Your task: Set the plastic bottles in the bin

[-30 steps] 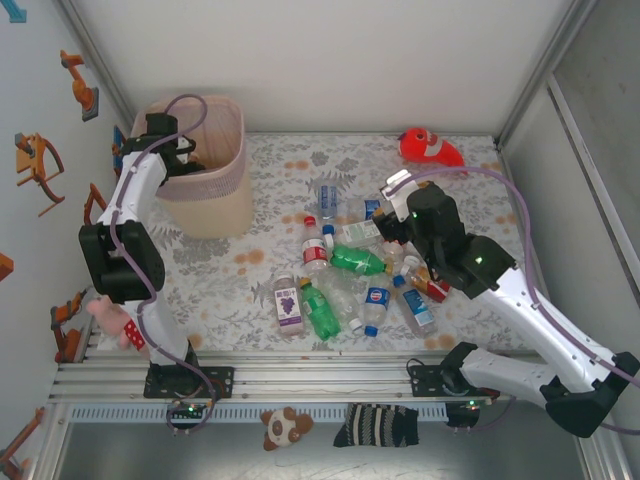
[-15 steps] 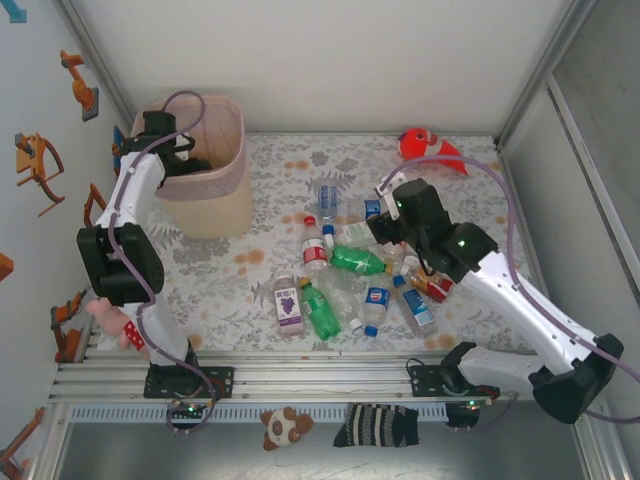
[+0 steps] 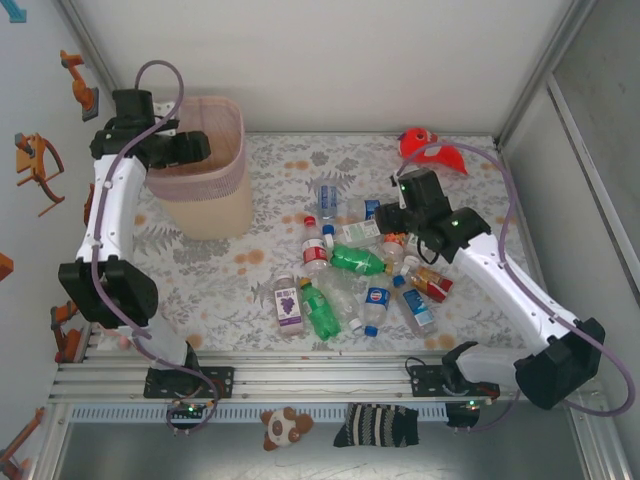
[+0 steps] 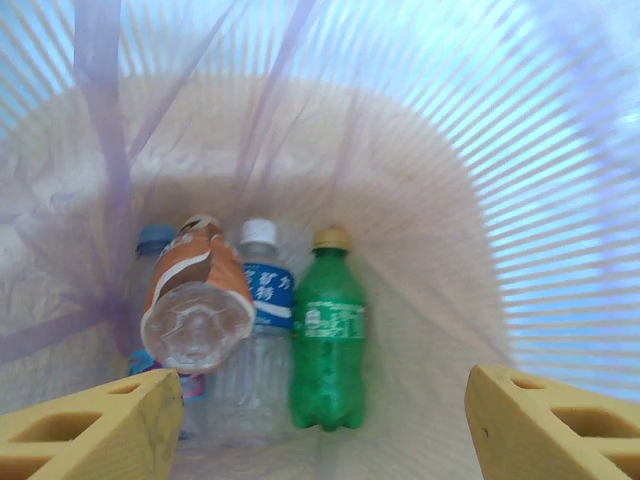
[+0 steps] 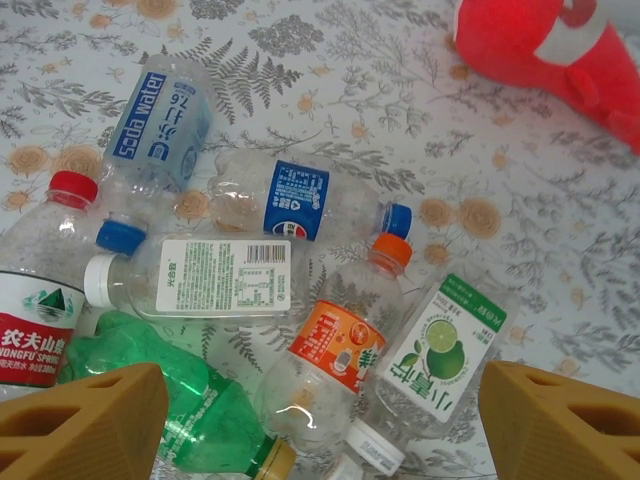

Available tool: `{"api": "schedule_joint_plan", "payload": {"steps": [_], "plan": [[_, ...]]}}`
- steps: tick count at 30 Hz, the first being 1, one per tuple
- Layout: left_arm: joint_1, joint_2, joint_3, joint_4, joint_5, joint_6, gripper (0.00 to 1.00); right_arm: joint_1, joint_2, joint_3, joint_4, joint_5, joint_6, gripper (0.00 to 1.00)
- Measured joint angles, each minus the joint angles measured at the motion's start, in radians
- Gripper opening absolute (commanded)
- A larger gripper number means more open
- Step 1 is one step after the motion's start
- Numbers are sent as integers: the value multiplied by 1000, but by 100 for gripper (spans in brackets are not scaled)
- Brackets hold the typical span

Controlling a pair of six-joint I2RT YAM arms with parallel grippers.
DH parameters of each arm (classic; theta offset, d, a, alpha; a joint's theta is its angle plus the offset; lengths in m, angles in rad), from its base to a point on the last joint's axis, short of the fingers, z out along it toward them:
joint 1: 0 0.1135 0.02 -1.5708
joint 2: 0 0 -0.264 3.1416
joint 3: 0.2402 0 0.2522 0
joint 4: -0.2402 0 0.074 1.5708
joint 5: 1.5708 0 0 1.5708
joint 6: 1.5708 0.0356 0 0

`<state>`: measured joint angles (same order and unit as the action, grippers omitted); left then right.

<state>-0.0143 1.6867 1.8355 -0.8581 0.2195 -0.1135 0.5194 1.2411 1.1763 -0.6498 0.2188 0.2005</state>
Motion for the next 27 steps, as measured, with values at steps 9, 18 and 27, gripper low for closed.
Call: {"api": "schedule_joint_plan", "payload": {"steps": [9,18,27], "plan": [[0,-106,14,0,134,-37,74,-128,76,0,-36,-100,97,74],[-8,-240,-147,93,301,-132,74,-187,162,-22,-53,-31,225,74],[-66,-296,-306,218,380,-221,74,-245,269,-126,11,-14,317,74]]}}
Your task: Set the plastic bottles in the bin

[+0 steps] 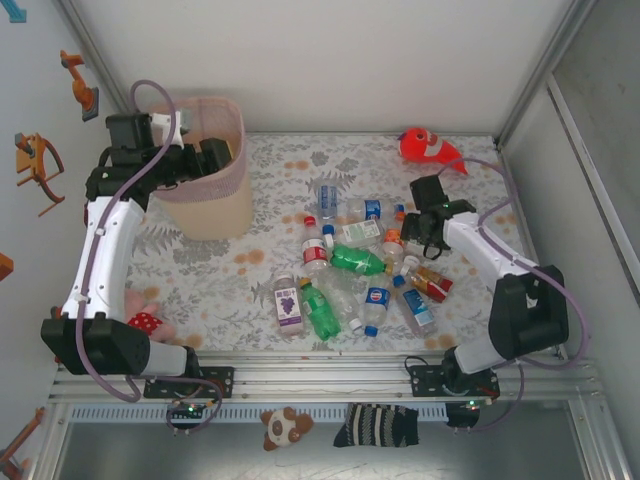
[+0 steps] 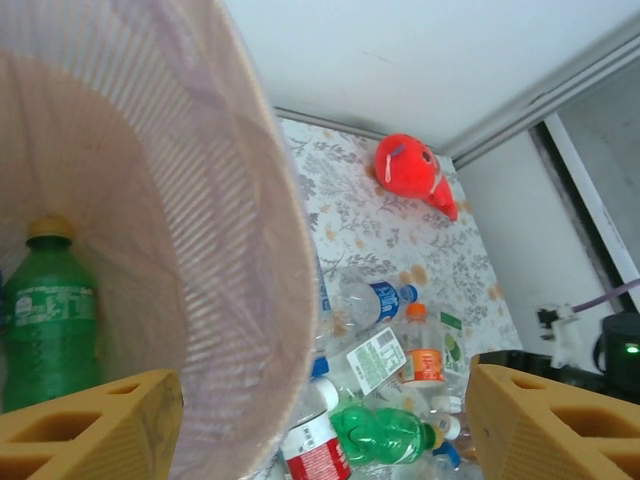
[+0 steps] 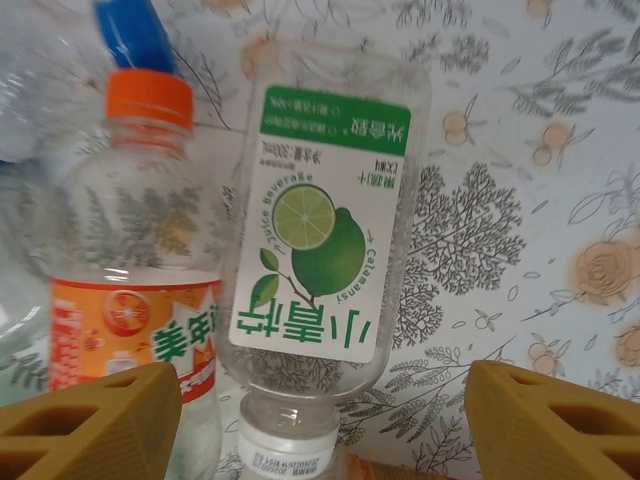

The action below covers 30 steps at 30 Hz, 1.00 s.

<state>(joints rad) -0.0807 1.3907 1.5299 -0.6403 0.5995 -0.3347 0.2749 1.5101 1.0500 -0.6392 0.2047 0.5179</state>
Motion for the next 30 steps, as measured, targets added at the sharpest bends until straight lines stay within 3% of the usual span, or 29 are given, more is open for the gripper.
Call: {"api": "schedule_joint_plan", "payload": {"steps": [9,30], "plan": [[-49,-1,-14,37,3,-24,74,-30,67,-21,79,-37,9,74],[-52,-21,-13,37,-16,-32,75,-69,146,-70,159,-86,5,72]]}}
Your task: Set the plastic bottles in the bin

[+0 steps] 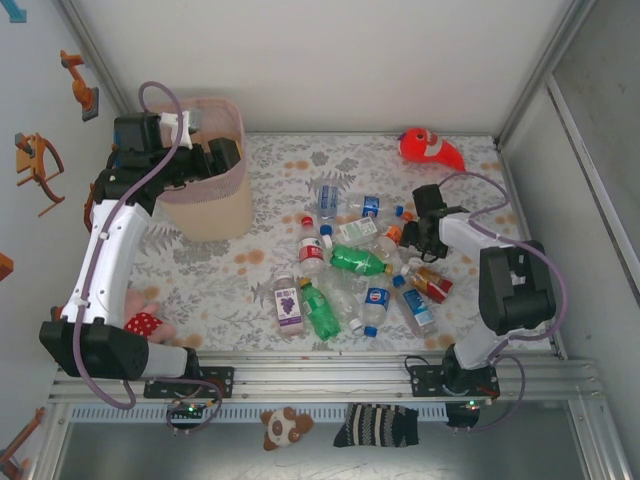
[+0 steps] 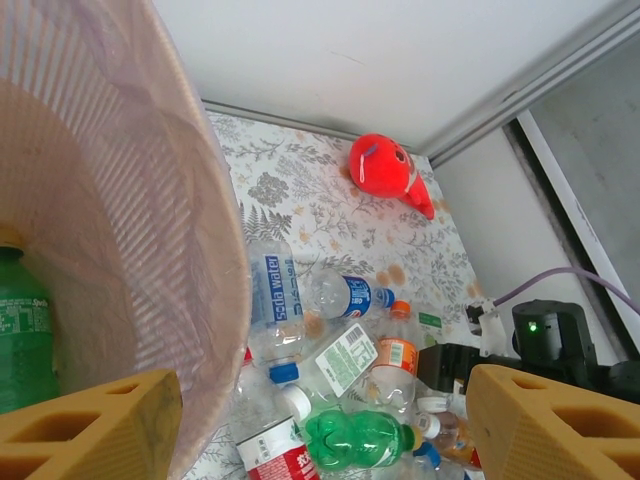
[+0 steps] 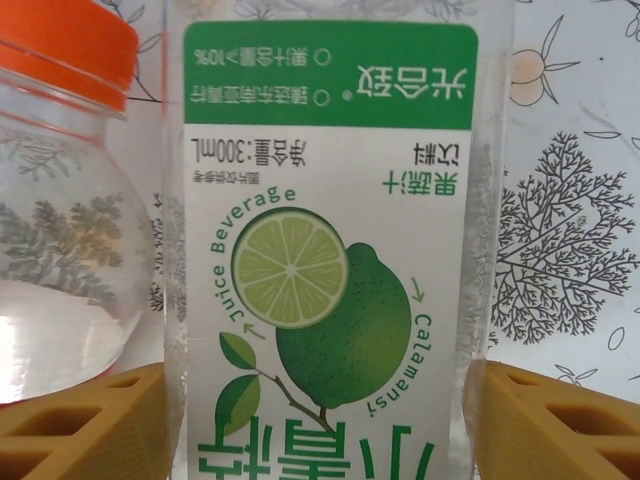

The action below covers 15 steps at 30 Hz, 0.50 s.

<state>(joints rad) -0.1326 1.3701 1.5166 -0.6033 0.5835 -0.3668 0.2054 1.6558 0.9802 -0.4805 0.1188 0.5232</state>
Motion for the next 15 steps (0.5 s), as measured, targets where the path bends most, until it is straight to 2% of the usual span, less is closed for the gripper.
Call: {"api": "schedule_joint_plan", "payload": {"steps": [8,15], "plan": [[0,-4,0,-9,-7,0,75,-8,14,-13,11,0,-10,73],[0,-6,0,-11,-12,0,75,-9,19,-14,24,1,-22,66]]}}
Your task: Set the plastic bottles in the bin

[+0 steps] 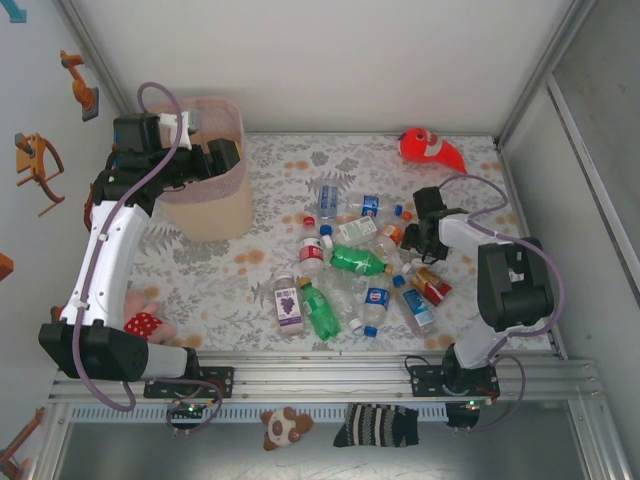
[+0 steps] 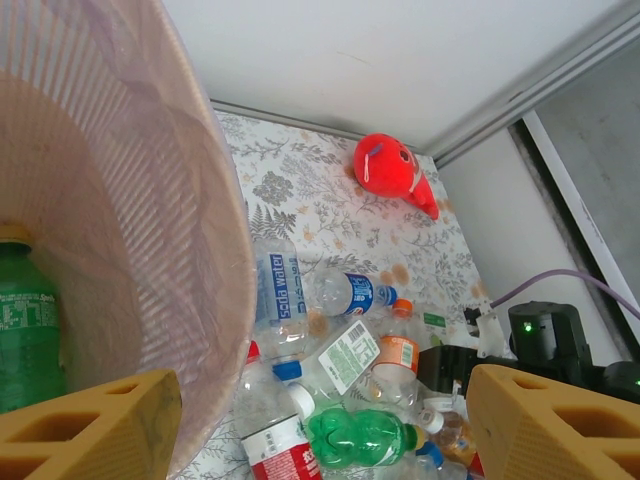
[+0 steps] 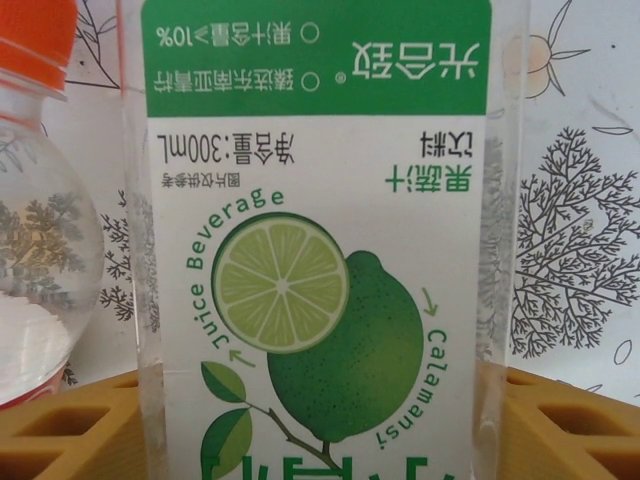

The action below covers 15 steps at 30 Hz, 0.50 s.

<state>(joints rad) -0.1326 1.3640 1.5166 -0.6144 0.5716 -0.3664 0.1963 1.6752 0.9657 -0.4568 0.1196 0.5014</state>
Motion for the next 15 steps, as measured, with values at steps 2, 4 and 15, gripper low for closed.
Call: {"api": "schedule_joint_plan", "payload": {"steps": [2,4,15], "plan": [[0,0,0,0,0,0,75,-1,-1,0,0,0,-1,65],[0,0,0,0,0,0,75,-2,-6,-1,-1,1,-2,64],[-1,-2,2,0,-3,0,74,-5,-243,-3,-35,34,-105,59]]}}
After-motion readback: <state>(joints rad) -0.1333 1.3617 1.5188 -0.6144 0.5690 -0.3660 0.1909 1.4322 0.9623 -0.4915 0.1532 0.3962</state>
